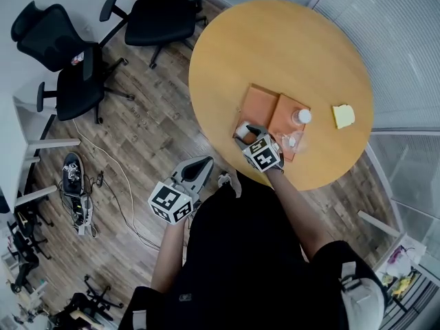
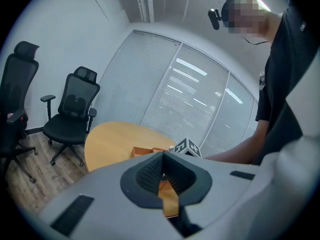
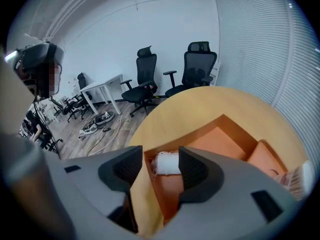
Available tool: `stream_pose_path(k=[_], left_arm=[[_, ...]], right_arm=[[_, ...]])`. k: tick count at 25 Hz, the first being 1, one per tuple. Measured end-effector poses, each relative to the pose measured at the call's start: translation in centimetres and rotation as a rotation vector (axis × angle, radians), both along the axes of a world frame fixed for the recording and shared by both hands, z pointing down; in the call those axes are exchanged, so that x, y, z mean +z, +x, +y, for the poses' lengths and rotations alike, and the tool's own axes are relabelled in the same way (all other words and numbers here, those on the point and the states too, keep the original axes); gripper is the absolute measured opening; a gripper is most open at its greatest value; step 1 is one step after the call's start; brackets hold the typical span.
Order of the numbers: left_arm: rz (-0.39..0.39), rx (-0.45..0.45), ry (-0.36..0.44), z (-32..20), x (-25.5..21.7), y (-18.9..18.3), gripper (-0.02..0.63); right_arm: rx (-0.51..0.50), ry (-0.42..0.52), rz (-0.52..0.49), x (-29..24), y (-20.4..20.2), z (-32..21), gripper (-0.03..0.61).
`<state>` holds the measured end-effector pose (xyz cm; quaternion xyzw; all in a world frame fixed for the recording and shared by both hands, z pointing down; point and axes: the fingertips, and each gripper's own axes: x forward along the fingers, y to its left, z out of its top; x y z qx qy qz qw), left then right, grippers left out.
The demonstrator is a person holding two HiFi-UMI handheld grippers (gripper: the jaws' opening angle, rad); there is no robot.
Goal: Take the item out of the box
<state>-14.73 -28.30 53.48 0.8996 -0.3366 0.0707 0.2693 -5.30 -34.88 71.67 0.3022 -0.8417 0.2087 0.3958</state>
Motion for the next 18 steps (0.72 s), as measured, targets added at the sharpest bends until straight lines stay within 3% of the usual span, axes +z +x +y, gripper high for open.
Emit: stream_pose_path(k=[7,18], left_arm=[[-0.005,0.006,-0.011,-0.2,0.4,0.2,0.006],[0.0,0.005,-0.026,-1.0,0.7,0.0,0.006]], right_arm=[[-0.001,-0.025,0.097,1.9,0.5,-1.0,0.232],[0.016,-0.105,0.109,3.4,0.3,-2.1,0.252]])
